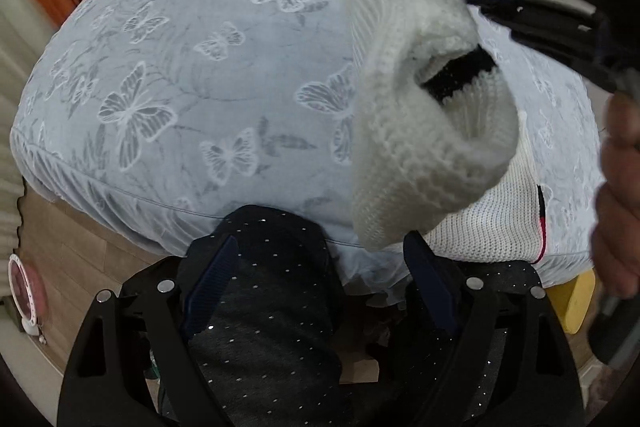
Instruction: Fold small clothes
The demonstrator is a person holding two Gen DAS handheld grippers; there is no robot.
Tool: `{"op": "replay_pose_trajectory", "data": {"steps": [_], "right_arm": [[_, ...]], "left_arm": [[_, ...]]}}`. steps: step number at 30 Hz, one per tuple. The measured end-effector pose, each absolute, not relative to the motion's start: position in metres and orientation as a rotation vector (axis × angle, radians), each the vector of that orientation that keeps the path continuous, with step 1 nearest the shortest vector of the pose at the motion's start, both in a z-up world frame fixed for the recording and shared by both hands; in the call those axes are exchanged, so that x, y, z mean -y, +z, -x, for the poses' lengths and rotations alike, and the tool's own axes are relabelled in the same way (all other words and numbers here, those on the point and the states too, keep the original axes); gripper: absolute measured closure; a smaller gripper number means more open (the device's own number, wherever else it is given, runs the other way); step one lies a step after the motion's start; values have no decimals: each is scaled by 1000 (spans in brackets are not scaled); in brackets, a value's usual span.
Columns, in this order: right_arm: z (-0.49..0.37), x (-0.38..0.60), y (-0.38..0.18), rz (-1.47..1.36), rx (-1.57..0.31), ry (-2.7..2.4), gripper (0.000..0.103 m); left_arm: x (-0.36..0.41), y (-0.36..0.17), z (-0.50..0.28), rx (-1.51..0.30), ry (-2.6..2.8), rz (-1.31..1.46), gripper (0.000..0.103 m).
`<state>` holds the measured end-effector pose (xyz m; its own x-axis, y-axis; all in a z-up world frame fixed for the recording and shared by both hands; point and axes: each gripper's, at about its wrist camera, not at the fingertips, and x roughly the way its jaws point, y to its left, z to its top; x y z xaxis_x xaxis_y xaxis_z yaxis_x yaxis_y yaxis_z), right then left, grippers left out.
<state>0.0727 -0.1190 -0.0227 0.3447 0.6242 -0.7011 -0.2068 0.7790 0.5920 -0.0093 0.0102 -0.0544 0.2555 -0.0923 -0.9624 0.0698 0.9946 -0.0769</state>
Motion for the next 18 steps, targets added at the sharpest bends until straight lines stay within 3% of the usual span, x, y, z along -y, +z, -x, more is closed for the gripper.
{"op": "replay_pose_trajectory", "data": {"steps": [5, 11, 13, 18], "right_arm": [[-28, 251, -38, -579, -1049, 317, 88], [37, 389, -146, -625, -1264, -80, 82], [57, 403, -132, -775, -1143, -49, 80], [70, 380, -95, -682, -1095, 10, 74]], "left_arm": [[-15, -50, 6, -1292, -136, 37, 18], [21, -72, -8, -1340, -205, 19, 18], [37, -75, -11, -1358, -234, 25, 18], [66, -70, -11, -1338, -290, -12, 18]]}}
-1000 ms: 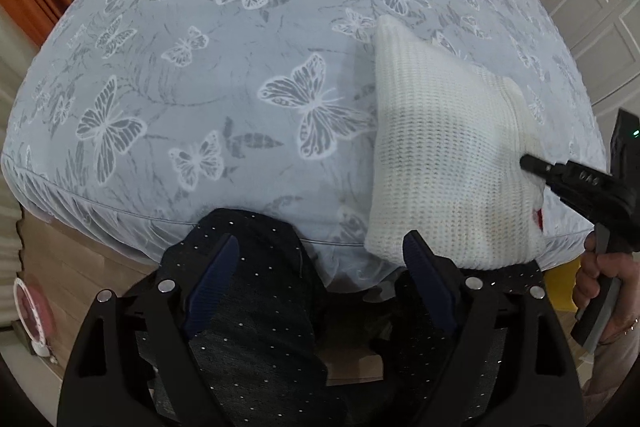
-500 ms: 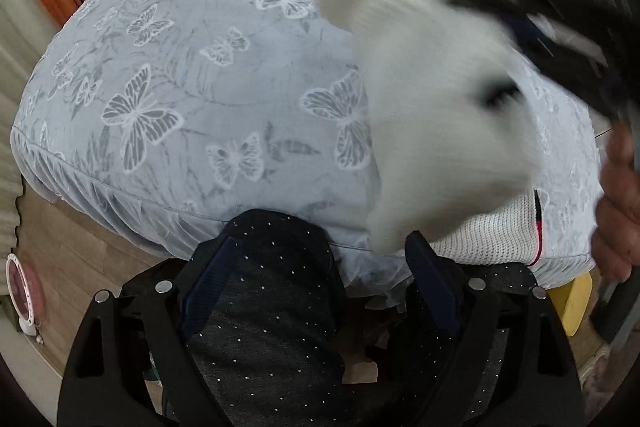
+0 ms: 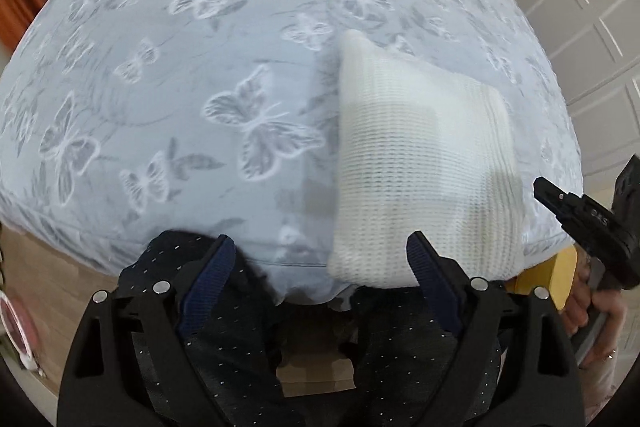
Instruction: Fold small clothes
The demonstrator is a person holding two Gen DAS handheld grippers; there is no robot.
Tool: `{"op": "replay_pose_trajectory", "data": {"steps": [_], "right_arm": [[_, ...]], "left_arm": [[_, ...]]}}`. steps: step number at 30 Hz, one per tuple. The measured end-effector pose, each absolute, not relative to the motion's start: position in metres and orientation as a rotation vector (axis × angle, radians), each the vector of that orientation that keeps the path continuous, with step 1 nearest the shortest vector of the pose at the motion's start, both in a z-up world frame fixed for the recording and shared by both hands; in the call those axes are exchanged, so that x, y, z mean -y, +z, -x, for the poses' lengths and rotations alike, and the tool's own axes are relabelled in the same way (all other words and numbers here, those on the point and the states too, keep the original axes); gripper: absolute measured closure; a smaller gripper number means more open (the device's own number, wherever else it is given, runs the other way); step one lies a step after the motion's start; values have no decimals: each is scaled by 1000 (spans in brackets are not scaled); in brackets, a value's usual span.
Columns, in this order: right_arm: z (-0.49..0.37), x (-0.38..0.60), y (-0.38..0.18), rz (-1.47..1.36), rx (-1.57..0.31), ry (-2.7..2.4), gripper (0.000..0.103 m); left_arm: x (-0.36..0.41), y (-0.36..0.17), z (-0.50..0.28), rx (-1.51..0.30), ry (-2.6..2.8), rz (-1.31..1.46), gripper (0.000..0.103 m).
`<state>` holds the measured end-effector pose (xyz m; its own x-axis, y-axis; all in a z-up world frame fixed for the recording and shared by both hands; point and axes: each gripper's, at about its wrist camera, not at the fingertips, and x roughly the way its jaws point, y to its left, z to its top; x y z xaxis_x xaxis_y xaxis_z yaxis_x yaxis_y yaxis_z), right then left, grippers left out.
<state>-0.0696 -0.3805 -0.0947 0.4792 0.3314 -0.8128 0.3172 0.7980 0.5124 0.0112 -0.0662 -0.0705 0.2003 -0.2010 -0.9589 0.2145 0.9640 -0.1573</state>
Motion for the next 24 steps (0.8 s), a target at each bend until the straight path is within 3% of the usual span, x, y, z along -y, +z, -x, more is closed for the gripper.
{"op": "replay_pose_trajectory", "data": {"steps": [2, 7, 10, 18, 21, 24], "right_arm": [[69, 376, -99, -635, -1112, 10, 58], [62, 380, -131, -612, -1184, -45, 56], [54, 376, -139, -607, -1199, -6, 86], [69, 381, -109, -618, -1119, -28, 87], [66, 379, -145, -589, -1238, -61, 83], [74, 384, -135, -666, -1178, -68, 75]], "left_arm": [[75, -74, -13, -1345, -299, -26, 18], [93, -78, -19, -1349, -307, -44, 18], [99, -76, -20, -1337, -305, -60, 18], [103, -81, -21, -1334, -275, -115, 18], [103, -87, -21, -1349, -269, -118, 18], [105, -89, -20, -1352, -271, -128, 18]]}}
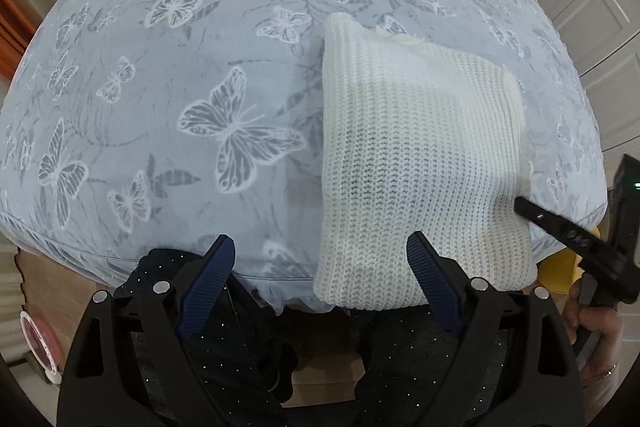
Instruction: Fold small clothes
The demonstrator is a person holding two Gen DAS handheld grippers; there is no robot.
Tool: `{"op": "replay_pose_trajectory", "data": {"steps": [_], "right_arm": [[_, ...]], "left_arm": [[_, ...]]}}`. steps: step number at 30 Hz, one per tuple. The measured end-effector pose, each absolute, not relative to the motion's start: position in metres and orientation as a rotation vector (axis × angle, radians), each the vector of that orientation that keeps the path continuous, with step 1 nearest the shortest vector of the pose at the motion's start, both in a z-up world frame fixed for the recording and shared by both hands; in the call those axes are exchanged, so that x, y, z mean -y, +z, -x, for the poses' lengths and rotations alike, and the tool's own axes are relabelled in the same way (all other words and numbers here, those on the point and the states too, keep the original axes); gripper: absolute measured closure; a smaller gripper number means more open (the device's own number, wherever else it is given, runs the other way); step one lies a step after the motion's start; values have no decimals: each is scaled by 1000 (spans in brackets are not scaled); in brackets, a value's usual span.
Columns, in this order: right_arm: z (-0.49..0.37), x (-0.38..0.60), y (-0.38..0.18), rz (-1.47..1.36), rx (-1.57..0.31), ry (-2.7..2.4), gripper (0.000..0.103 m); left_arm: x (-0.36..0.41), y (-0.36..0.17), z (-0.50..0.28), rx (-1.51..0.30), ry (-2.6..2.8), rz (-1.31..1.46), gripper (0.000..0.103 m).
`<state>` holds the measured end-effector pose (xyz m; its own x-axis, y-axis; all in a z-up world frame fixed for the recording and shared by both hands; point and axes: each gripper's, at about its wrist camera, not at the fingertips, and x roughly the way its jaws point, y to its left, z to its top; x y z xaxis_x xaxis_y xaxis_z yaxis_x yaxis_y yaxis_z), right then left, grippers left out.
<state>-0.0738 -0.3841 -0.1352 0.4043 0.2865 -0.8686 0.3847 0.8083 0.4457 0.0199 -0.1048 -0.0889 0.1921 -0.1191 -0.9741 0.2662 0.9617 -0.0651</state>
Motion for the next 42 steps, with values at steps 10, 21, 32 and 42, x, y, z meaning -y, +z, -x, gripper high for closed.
{"op": "replay_pose_trajectory", "data": {"steps": [10, 21, 32, 42], "right_arm": [[45, 398, -132, -686, -1156, -54, 40], [17, 391, -181, -769, -1250, -24, 33], [13, 390, -188, -844, -1250, -4, 56], [5, 365, -142, -684, -1203, 6, 68]], "left_arm": [[109, -95, -34, -1375, -347, 7, 17], [105, -163, -103, -1477, -346, 214, 16], [111, -196, -117, -1575, -452, 447, 44], [116, -139, -114, -1505, -517, 308, 67]]}}
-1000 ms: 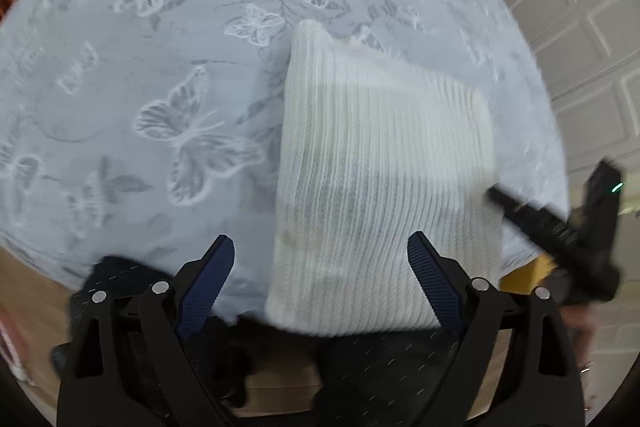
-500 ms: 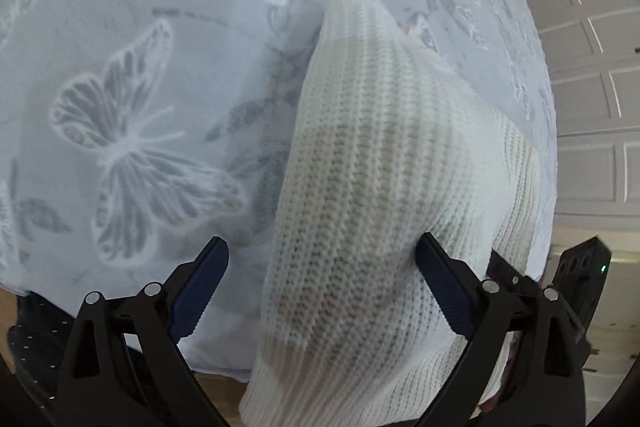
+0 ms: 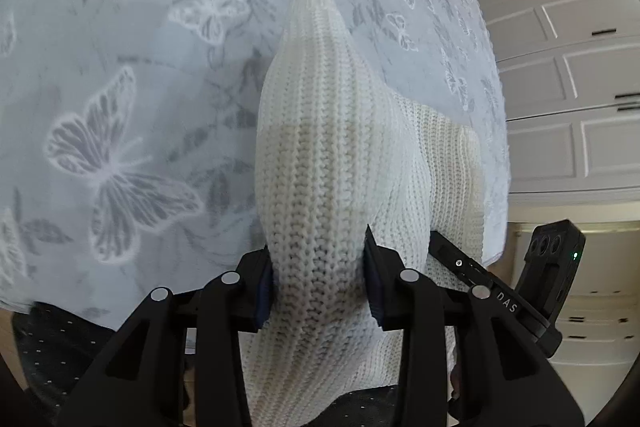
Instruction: Fold small clothes
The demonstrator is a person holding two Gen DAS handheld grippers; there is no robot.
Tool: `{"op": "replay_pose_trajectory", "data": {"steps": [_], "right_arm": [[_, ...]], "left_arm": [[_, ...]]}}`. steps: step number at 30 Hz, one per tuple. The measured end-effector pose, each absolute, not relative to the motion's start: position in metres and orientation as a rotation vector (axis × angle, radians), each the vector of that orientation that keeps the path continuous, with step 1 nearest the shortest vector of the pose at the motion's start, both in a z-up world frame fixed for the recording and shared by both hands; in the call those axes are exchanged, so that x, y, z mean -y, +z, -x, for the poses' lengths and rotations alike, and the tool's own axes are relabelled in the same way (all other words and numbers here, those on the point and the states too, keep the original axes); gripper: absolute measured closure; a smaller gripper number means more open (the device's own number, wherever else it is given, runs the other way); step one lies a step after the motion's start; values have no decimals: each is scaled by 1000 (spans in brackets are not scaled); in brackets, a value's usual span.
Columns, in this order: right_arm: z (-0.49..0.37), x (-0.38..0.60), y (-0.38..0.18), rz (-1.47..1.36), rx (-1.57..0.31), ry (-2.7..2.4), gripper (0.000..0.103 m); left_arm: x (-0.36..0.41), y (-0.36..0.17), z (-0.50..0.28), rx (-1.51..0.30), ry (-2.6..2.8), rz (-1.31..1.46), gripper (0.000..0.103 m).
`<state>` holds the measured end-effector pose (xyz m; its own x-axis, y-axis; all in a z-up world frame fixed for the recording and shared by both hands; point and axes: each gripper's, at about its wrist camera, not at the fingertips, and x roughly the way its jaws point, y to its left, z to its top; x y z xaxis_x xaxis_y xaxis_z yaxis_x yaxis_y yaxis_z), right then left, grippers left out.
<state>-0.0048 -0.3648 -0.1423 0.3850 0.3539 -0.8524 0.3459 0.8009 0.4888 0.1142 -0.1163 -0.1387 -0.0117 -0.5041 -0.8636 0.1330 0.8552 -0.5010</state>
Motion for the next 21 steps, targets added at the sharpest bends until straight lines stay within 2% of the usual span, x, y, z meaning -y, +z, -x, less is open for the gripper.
{"op": "replay_pose_trajectory", "data": {"steps": [3, 6, 7, 8, 12, 14, 18, 21], "right_arm": [[2, 358, -148, -656, -1218, -11, 67], [1, 360, -160, -650, -1250, -45, 60], [1, 361, -163, -646, -1258, -56, 55], [0, 363, -166, -652, -1260, -64, 49], [-2, 366, -172, -662, -1261, -68, 43], [-3, 367, -176, -654, -1266, -79, 36], [-8, 369, -185, -706, -1266, -86, 34], [-5, 373, -190, -735, -1263, -86, 33]], "left_arm": [[122, -143, -113, -1501, -486, 231, 67], [124, -154, -112, -1514, -449, 179, 62], [125, -157, -113, -1519, -443, 164, 60], [122, -159, -112, -1518, -434, 146, 55], [128, -160, -115, -1471, -396, 78, 42], [131, -162, -119, -1454, -384, 45, 32], [135, -168, -128, -1454, -368, 28, 19], [137, -173, -130, -1457, -355, 26, 15]]}}
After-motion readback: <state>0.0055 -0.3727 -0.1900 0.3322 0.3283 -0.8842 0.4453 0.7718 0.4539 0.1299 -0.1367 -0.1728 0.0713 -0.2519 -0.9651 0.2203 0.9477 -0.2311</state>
